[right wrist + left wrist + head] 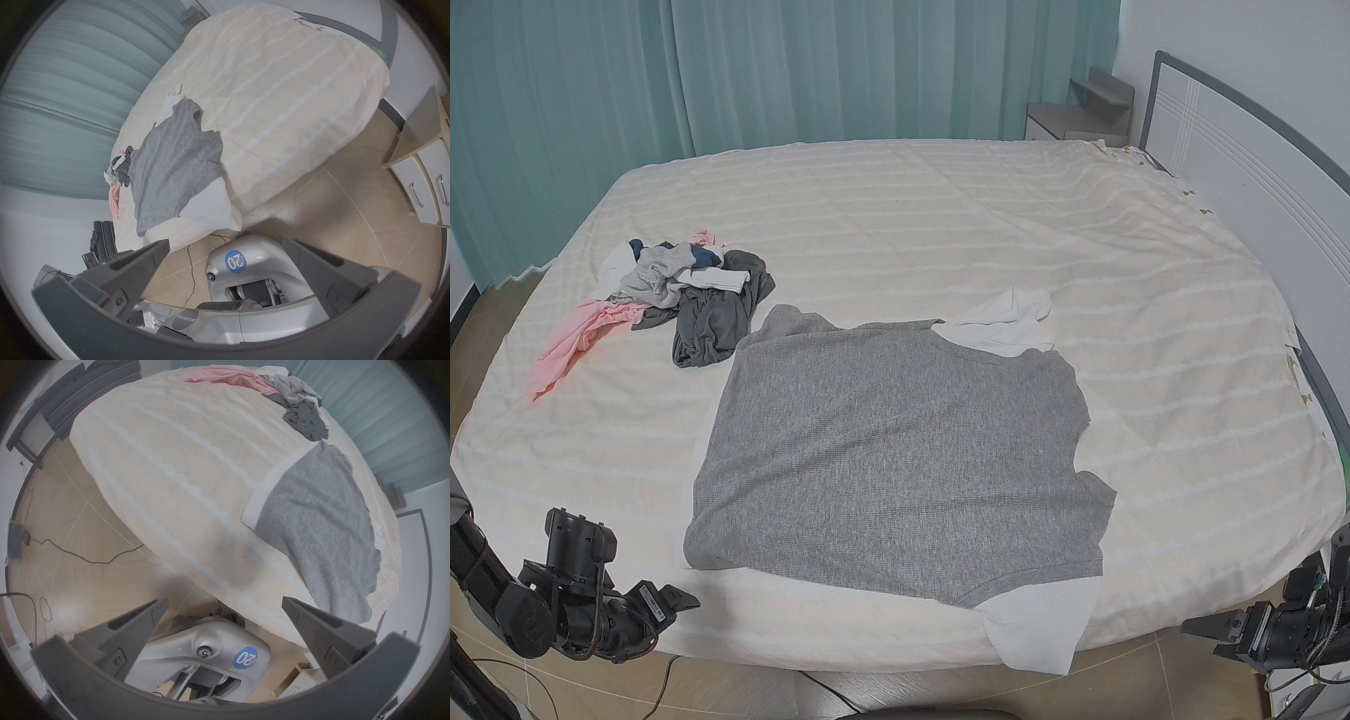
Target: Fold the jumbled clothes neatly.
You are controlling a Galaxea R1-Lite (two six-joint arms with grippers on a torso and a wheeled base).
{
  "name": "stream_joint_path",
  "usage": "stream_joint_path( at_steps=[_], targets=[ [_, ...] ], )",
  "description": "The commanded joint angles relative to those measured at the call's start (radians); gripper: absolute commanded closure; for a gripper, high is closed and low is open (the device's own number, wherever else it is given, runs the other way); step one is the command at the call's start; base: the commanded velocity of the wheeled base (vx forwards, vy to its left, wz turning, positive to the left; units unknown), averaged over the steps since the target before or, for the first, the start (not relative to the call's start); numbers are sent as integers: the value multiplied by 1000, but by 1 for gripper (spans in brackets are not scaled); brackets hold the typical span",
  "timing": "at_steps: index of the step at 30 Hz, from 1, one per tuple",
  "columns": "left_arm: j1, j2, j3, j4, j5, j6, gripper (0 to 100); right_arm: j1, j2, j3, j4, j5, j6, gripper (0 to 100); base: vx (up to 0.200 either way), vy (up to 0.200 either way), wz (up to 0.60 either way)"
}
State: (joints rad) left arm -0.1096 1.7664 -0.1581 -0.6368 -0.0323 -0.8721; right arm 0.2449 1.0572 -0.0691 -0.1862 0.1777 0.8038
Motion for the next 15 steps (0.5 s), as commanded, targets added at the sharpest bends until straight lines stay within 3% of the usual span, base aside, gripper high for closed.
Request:
stream_joint_path(
  at_steps=[1,7,11,15],
  targets=[
    [-15,104,-40,-92,40,-73,0,1,-20,11,1,0,0,0,0,0,0],
    [-122,257,-121,-135,186,-223,0,1,-13,2,-1,2,-2,0,0,0,0],
    [-160,275,-144,-138,209,-317,0,1,-13,0,-3,-3,0,0,0,0,0],
    [-156,274,-152,-142,212,-327,0,1,-16,0,-4,-3,0,0,0,0,0]
  ],
)
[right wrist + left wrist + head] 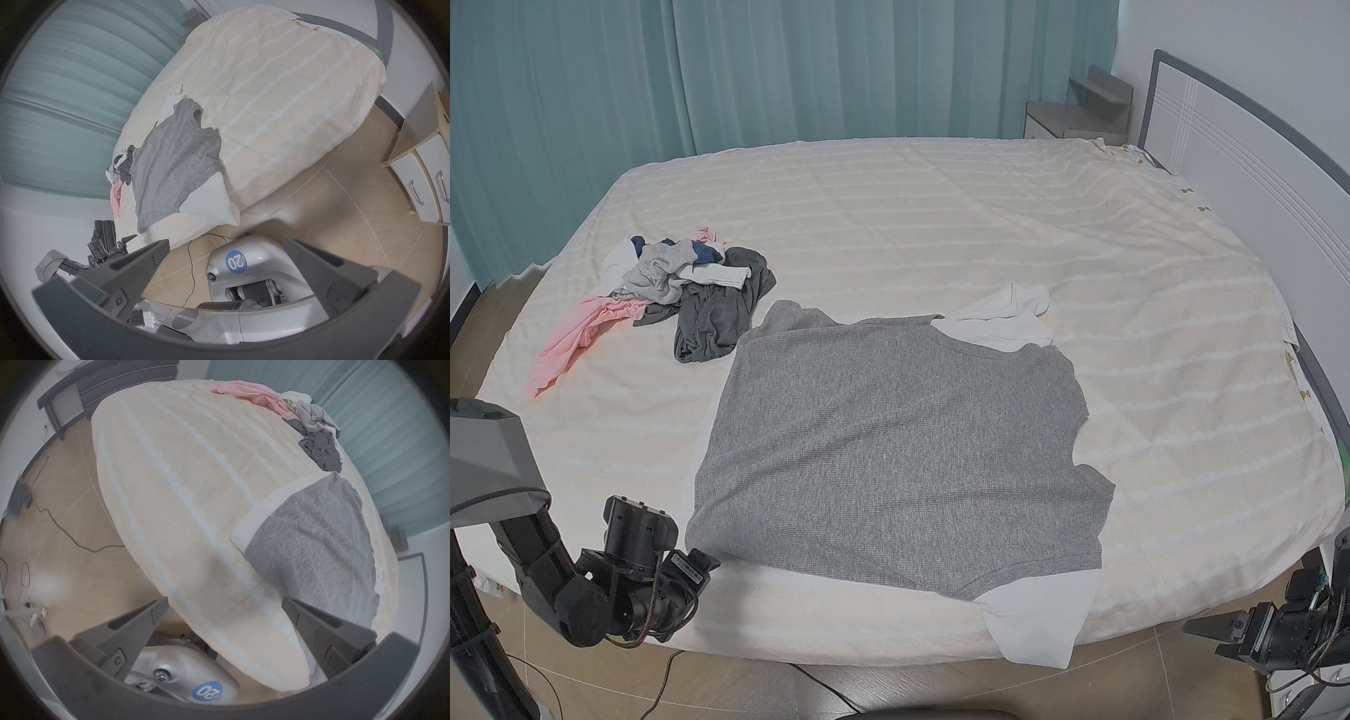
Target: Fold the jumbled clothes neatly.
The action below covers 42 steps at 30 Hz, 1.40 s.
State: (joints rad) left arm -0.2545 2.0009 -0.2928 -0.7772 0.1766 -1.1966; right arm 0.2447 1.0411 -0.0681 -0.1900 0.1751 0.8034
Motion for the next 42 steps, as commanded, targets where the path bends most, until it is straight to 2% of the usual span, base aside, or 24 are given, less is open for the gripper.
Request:
stream_joint_path(
  at_steps=[1,7,13,22,29,42],
  targets=[
    [-8,39,-19,-16,3,-5,0,1,1,-1,0,0,0,0,0,0,0],
    [0,30,-8,-119,14,-15,0,1,-1,-1,-2,0,-1,0,0,0,0],
    [18,-11,9,-128,4,-98,0,1,-1,-2,-5,3,-1,0,0,0,0],
    [64,73,-14,-217,23,-93,0,1,-1,-2,-5,3,-1,0,0,0,0],
    [41,148,-97,-238,104,-86,0,2,5,-6,-5,6,-1,0,0,0,0],
    [35,151,-117,-238,107,-86,0,2,20,-18,-5,6,-1,0,0,0,0]
  ],
)
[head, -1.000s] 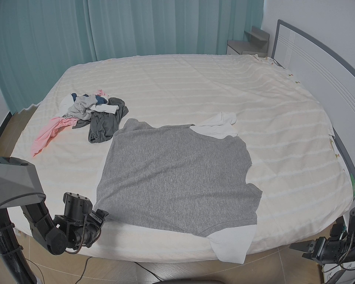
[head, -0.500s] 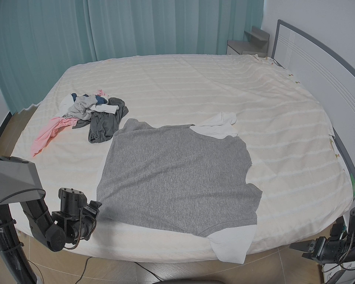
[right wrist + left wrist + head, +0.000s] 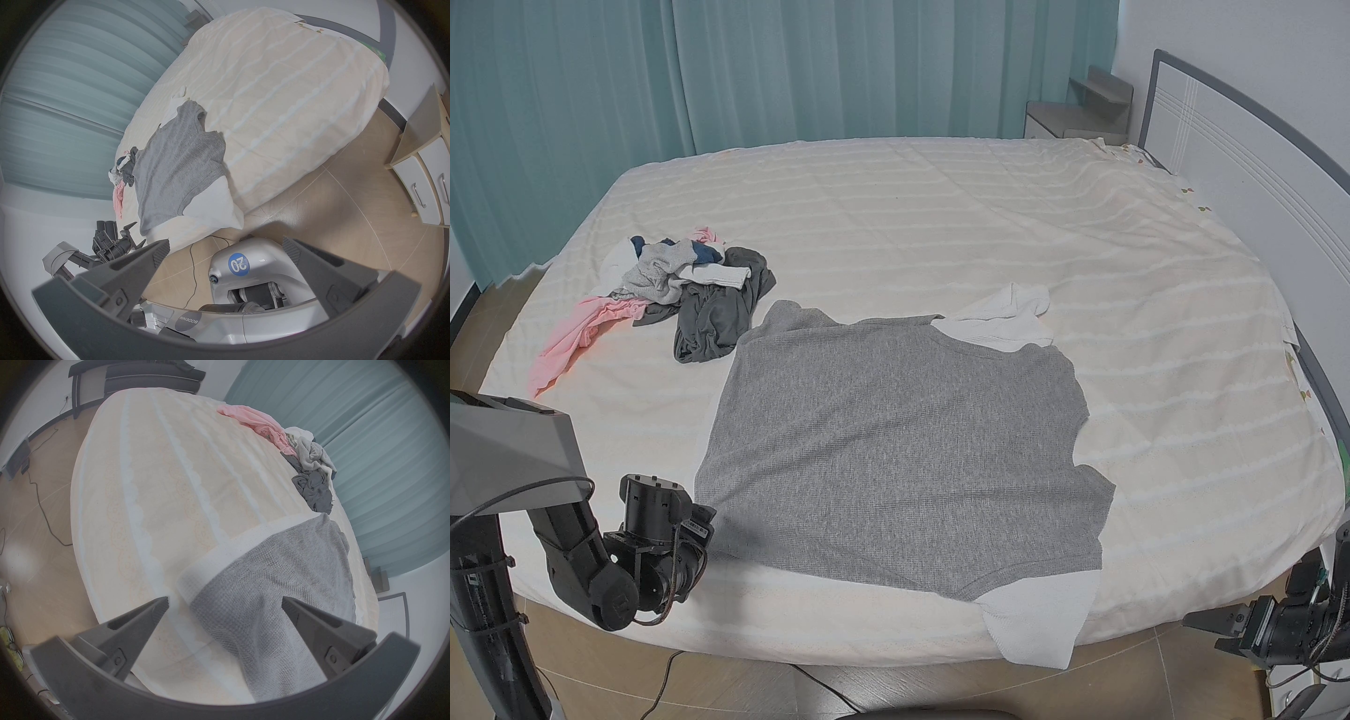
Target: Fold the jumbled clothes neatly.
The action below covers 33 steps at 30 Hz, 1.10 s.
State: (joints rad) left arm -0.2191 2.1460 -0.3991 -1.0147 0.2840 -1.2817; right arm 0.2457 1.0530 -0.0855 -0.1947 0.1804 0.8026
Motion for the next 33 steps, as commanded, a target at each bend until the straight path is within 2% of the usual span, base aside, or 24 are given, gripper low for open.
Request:
stream_joint_path(
  at_steps=[1,7,8,18,25,33],
  targets=[
    [-2,9,-20,1,0,1,0,1,9,0,0,1,0,0,0,0,0],
    [-5,32,-55,4,1,25,0,1,9,0,-2,-1,-2,0,0,0,0],
    [-5,32,-55,4,1,25,100,1,9,0,-2,-1,-2,0,0,0,0],
    [-9,37,-33,5,18,56,100,1,4,3,0,-4,-2,0,0,0,0],
    [-9,17,54,11,24,156,100,1,9,1,0,-2,-3,0,0,0,0],
    [15,-20,125,22,9,197,100,1,9,1,0,-1,-3,0,0,0,0]
  ],
)
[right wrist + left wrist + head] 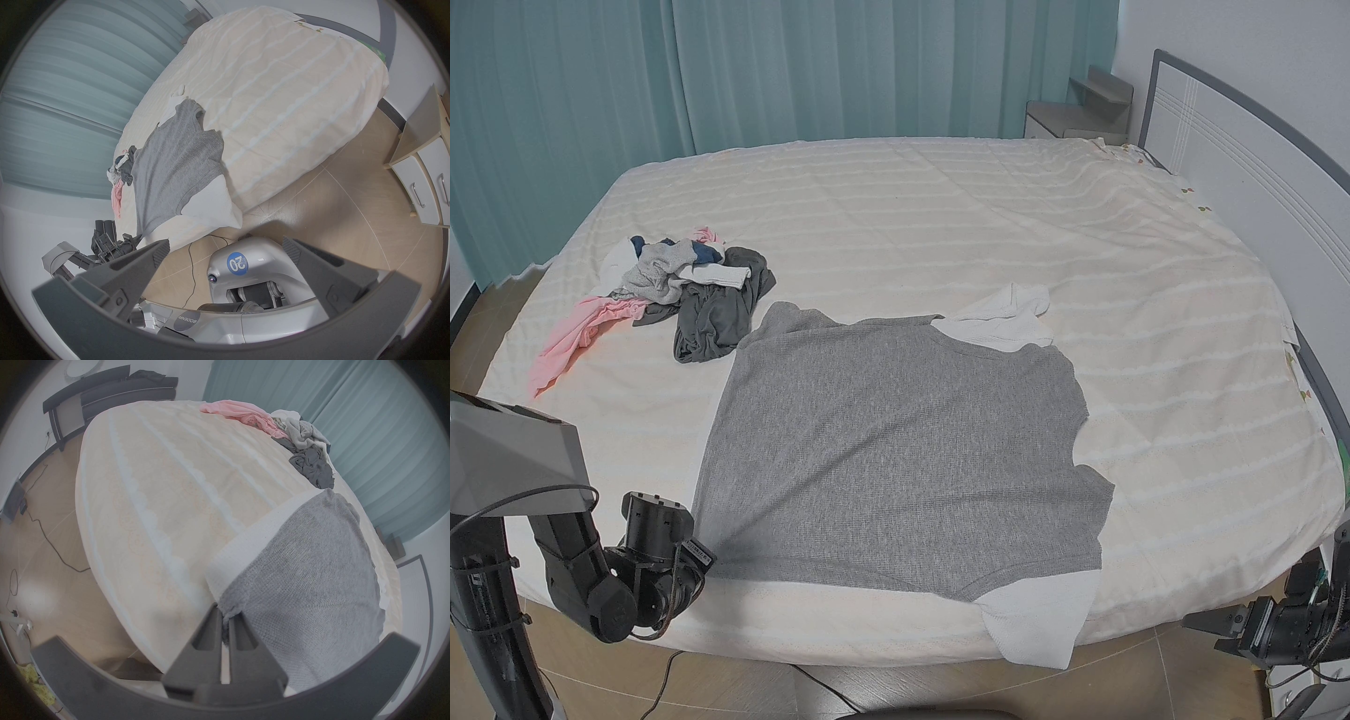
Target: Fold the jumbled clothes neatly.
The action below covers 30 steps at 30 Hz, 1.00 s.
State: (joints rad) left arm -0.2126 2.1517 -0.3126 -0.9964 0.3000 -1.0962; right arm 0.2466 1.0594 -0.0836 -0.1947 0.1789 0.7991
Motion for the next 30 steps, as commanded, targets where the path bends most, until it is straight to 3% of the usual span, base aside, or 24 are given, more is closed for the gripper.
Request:
stream_joint_path(
  at_steps=[1,10,30],
  targets=[
    [9,-26,40,4,-7,13,100,0,2,-1,0,1,0,0,0,0,0],
    [44,-38,96,4,-13,65,100,0,1,1,0,1,0,0,0,0,0],
    [45,-38,156,-8,-30,67,100,0,-4,5,0,1,2,0,0,0,0]
  ],
)
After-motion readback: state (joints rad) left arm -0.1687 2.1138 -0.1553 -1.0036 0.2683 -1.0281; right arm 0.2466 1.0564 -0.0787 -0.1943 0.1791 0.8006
